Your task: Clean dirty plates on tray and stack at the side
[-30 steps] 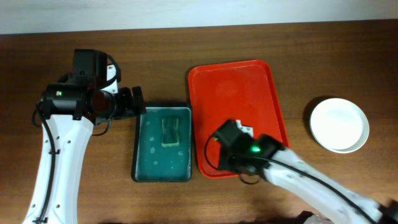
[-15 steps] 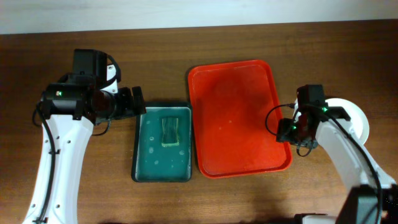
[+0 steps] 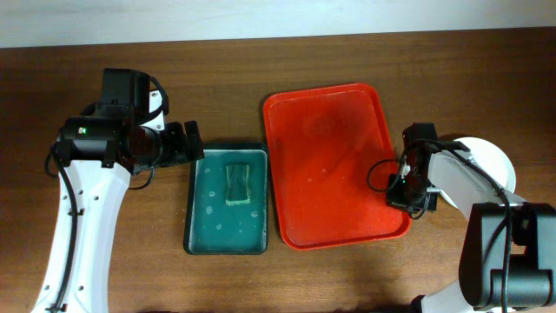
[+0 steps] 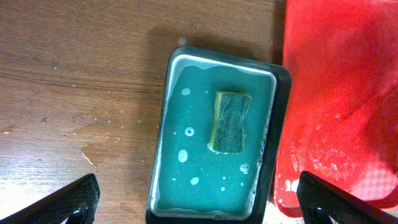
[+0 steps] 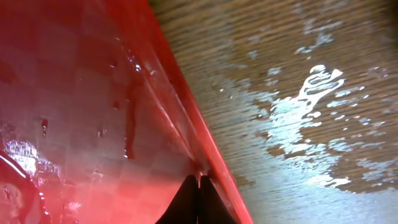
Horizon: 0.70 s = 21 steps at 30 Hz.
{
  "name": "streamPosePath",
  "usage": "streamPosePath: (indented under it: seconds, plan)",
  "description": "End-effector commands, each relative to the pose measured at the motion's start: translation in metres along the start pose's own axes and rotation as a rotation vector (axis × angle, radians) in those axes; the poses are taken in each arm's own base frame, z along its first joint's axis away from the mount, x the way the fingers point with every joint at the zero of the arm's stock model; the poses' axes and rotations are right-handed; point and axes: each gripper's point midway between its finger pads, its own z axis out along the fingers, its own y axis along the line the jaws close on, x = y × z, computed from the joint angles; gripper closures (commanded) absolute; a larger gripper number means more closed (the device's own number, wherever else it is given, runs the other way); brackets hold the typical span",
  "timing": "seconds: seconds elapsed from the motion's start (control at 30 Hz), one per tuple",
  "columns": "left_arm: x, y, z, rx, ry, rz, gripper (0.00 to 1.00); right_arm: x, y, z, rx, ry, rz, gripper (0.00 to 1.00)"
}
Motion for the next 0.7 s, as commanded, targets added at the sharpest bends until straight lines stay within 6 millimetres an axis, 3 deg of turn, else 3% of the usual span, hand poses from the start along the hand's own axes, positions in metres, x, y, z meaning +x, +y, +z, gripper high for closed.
streamPosePath:
  seconds: [0.0,0.1,0.17,0.23,0.37,0.43,0.67]
  plan:
    - [-0.002,-0.002,-0.006,0.011,-0.017,0.001,0.01,-0.006,0.016,-0.008,-0.103,-0.042,-0.135,0.90]
    - [-0.002,-0.002,-0.006,0.011,-0.017,0.001,0.01,-0.008,0.028,-0.034,-0.179,-0.117,-0.163,0.87]
    - [-0.002,-0.002,-0.006,0.011,-0.017,0.001,0.01,-0.004,0.030,-0.049,-0.207,-0.146,-0.169,0.80]
    - [-0.002,-0.002,-0.006,0.011,-0.017,0.001,0.01,0.007,0.032,-0.052,-0.229,-0.112,-0.168,0.79]
    - [-0.002,-0.002,-0.006,0.011,-0.017,0.001,0.00,0.036,0.021,-0.037,-0.188,0.017,0.036,0.79]
    - [-0.002,-0.002,-0.006,0.011,-0.017,0.001,0.01,0.046,0.005,-0.021,-0.102,0.038,0.205,0.95]
    - [-0.002,-0.002,-0.006,0.011,-0.017,0.001,0.01,0.073,-0.014,0.015,-0.013,0.072,0.355,0.96]
